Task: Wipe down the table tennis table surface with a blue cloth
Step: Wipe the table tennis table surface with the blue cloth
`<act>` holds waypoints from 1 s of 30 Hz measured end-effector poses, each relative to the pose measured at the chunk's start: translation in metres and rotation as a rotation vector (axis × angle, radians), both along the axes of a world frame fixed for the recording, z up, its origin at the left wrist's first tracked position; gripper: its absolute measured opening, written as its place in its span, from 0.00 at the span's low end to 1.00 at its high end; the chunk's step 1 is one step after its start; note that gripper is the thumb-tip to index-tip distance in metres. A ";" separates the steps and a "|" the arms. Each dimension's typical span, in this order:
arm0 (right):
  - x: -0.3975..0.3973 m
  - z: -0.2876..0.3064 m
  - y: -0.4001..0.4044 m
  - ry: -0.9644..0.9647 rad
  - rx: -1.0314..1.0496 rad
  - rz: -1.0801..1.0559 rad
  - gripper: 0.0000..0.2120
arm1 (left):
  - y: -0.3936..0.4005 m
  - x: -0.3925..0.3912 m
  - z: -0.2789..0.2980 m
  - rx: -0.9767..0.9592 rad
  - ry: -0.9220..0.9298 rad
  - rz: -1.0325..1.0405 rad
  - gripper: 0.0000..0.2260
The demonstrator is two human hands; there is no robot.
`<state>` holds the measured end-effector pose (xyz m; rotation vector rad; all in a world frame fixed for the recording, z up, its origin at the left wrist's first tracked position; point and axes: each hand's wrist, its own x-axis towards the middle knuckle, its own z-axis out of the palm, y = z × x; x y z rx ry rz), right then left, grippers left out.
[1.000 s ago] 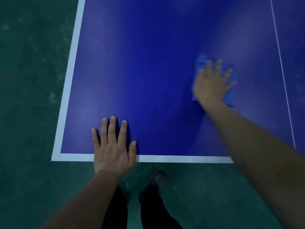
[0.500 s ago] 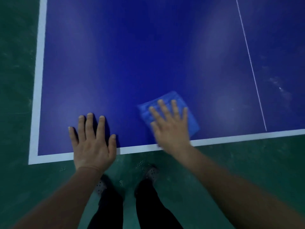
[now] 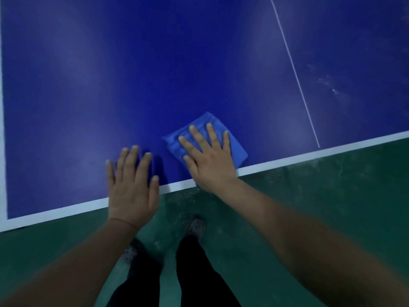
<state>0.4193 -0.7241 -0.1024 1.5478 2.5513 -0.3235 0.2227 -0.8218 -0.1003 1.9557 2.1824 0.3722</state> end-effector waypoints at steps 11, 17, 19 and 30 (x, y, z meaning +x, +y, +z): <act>0.157 0.005 0.060 -0.032 0.022 -0.939 0.26 | 0.034 0.066 -0.018 -0.167 0.166 -0.138 0.31; 0.080 0.002 0.017 -0.055 -0.038 -0.091 0.27 | 0.034 0.068 -0.017 -0.171 0.152 -0.114 0.31; 0.118 -0.002 0.036 -0.058 0.032 -0.172 0.28 | 0.034 0.069 -0.016 -0.185 0.164 -0.113 0.31; 0.071 -0.002 0.053 -0.004 0.050 -0.507 0.27 | 0.036 0.068 -0.017 -0.183 0.204 -0.116 0.31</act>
